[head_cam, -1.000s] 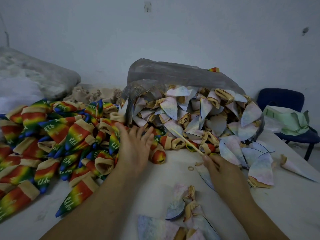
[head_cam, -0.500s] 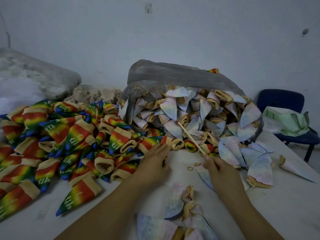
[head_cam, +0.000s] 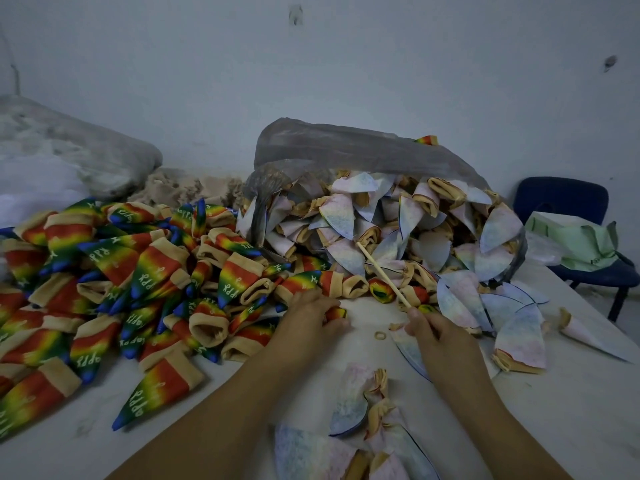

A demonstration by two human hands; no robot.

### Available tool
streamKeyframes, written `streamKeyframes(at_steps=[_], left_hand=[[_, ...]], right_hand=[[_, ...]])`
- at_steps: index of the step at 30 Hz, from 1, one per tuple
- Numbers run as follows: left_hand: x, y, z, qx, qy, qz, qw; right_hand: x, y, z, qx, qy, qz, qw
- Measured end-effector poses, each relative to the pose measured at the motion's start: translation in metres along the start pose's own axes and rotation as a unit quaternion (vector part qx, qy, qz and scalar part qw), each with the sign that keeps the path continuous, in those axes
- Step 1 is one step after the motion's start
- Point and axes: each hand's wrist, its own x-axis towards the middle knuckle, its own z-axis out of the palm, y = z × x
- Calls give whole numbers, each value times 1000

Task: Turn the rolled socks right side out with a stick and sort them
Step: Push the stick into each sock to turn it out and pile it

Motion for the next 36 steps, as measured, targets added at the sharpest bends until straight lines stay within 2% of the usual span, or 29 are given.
streamKeyframes(at_steps=[7,13,17,21,27,31,34,36], left_hand=[[1,1,1,18,1,-7,1000],[-1,-3,6,103,53,53,992],[6,12,7,119,99,97,983],[41,28,4,158,92,147,972],[92,33,15,270,-11,87,959],[102,36,20,341,7,61,938],[105,42,18,324,19,52,944],[106,42,15,281,-2,34,959]], right_hand=[[-1,0,2,9,-10,7,1000],[-3,0,4,21,-4,18,1000],[-3,-1,3,45,7,26,999],[-2,-1,3,60,18,26,998],[-3,-1,3,64,19,34,997],[-2,0,3,65,23,35,997],[-1,0,3,62,21,34,997],[-1,0,3,60,20,39,997]])
